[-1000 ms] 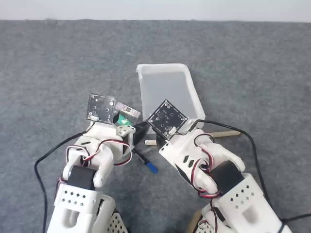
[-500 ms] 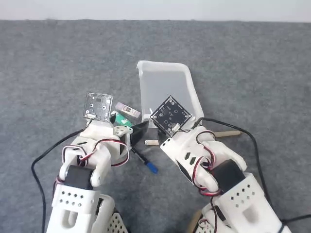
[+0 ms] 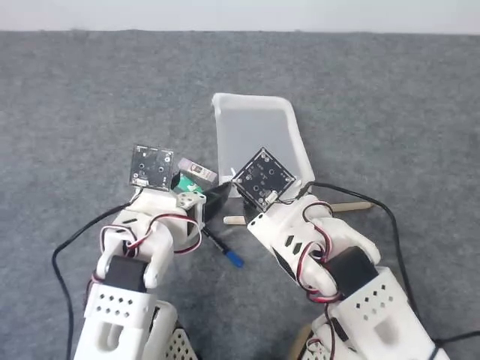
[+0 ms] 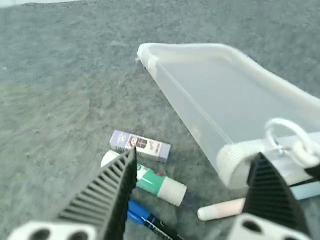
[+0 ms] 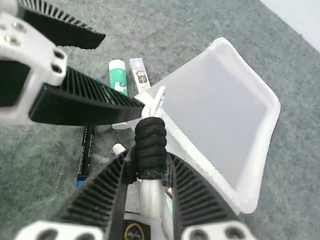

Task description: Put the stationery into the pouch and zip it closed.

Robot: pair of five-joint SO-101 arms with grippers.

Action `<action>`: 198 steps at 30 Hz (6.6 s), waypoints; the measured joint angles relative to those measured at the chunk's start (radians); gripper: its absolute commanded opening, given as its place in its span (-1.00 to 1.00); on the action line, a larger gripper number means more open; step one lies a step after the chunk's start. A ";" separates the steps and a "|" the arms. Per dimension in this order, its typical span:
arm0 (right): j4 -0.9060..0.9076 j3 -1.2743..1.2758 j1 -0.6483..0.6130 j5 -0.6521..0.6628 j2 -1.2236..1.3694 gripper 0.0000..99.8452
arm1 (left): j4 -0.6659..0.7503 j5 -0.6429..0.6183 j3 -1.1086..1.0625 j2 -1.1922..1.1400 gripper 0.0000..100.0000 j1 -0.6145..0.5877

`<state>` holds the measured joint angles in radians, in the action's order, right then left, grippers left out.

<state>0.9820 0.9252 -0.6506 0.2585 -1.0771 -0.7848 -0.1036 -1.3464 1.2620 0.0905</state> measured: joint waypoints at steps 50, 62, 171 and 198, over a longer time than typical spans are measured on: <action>0.000 -0.002 0.103 0.000 0.000 -0.99 | 0.003 0.078 0.037 0.000 -0.98 -0.123; 0.011 -0.002 0.207 0.000 0.000 -0.99 | -0.026 0.078 0.063 0.000 -0.98 -0.176; -0.021 -0.175 0.282 0.379 0.921 -0.58 | -0.092 -0.064 0.118 0.000 -0.98 -0.373; -0.195 -0.192 0.404 0.423 0.994 -0.58 | -0.092 -0.064 0.118 0.000 -0.98 -0.373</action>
<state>0.7871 0.7334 -0.2470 0.6820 -0.0829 -0.8769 -0.1680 -1.2283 1.2620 -0.2823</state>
